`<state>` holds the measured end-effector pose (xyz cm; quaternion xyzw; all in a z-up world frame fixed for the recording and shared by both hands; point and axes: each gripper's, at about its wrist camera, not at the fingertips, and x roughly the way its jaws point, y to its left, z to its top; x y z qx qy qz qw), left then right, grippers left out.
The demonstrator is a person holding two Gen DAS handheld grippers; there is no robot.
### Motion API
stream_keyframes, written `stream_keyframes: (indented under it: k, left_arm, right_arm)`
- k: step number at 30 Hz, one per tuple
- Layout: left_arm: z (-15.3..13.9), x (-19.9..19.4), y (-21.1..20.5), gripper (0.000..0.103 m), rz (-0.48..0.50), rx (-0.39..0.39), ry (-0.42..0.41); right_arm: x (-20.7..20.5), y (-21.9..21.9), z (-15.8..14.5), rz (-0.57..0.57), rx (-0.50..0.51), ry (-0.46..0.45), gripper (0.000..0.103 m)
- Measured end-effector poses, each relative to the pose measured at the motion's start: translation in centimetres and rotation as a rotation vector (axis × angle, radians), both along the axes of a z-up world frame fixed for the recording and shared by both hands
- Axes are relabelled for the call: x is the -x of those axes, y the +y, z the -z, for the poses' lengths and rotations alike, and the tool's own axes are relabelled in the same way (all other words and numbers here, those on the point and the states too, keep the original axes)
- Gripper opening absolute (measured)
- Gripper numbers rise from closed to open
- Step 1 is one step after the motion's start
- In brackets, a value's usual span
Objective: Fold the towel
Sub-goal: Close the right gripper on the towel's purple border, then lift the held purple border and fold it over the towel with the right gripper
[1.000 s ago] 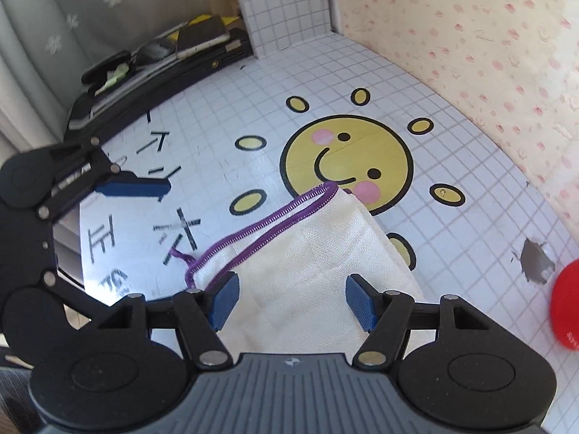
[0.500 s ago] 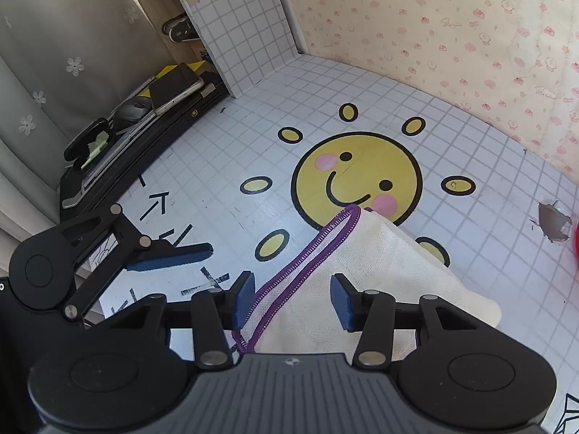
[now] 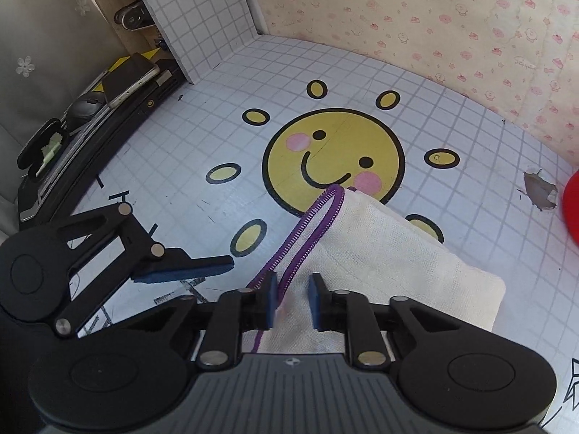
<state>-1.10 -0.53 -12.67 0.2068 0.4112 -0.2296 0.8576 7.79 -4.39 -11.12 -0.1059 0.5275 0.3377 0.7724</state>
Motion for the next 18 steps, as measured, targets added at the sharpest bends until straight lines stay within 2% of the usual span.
stream_keyframes:
  k: [5, 12, 18]
  left_arm:
    - [0.3, -0.3, 0.1, 0.078, 0.032, 0.017, 0.029]
    - [0.6, 0.2, 0.2, 0.078, 0.052, 0.011, 0.044]
    - [0.4, 0.8, -0.1, 0.078, 0.056, 0.000, 0.015]
  right_arm:
    - [-0.2, -0.4, 0.0, 0.039, -0.019, 0.018, 0.004]
    - [-0.9, -1.7, -0.2, 0.122, -0.089, 0.085, 0.004]
    - [-0.3, -1.7, -0.5, 0.092, -0.039, 0.018, 0.004]
